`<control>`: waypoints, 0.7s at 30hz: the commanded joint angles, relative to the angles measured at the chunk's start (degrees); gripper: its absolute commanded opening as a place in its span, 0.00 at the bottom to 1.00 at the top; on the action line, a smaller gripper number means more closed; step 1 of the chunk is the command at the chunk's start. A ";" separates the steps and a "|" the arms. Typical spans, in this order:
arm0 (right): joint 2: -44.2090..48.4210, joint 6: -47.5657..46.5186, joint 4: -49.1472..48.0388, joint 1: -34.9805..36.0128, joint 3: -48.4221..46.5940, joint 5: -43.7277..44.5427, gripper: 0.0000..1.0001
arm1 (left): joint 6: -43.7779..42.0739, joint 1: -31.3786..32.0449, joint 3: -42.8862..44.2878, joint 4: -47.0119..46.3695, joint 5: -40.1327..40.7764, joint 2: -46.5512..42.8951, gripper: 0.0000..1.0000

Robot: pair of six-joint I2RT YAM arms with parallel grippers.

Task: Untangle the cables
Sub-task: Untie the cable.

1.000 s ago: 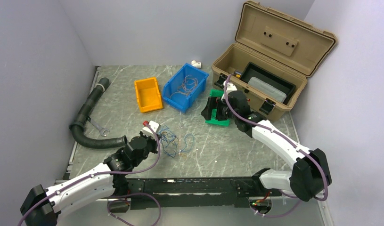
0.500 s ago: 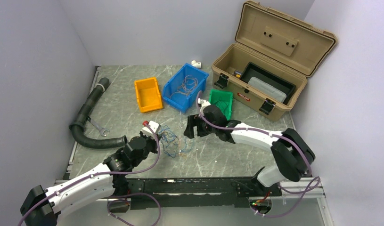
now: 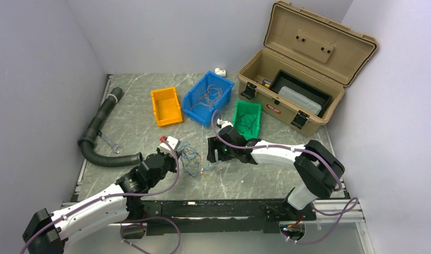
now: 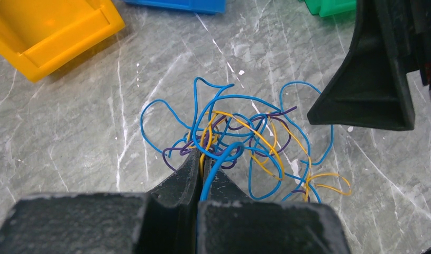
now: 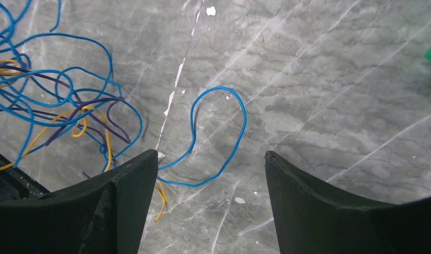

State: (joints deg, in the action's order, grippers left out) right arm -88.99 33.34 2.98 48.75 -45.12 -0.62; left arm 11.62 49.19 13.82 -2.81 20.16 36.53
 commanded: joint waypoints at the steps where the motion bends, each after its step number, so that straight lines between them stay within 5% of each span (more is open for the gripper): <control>1: -2.25 2.94 -1.72 2.09 -0.78 2.28 0.73 | -0.53 -0.11 0.02 -2.66 -0.81 -0.51 0.00; 5: -4.80 4.07 -2.63 3.38 -1.72 3.25 0.62 | -0.50 -0.15 -0.16 -2.88 -0.70 -1.00 0.00; 8: -6.44 4.34 -2.63 3.84 -2.51 4.43 0.46 | -0.49 -0.10 -0.18 -2.66 -0.73 -1.03 0.00; 12: -5.50 3.22 0.31 3.82 -4.87 7.08 0.09 | -0.29 -0.15 -0.14 -2.29 -0.50 -1.44 0.00; 15: -2.30 1.32 3.35 3.84 -6.87 10.24 0.00 | -0.33 -0.14 -0.27 -2.39 -0.56 -1.66 0.03; 18: 2.22 -0.81 5.88 3.81 -8.60 12.75 0.00 | -0.53 -0.15 -0.12 -2.14 -1.02 -1.71 0.22; 21: 7.16 -3.42 7.65 3.79 -10.76 14.05 0.00 | -0.41 -0.14 0.80 -0.99 -1.10 -1.71 0.58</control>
State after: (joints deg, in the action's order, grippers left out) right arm -89.67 33.98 8.56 52.42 -51.00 9.02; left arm 11.11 49.19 13.72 -2.63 19.86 35.44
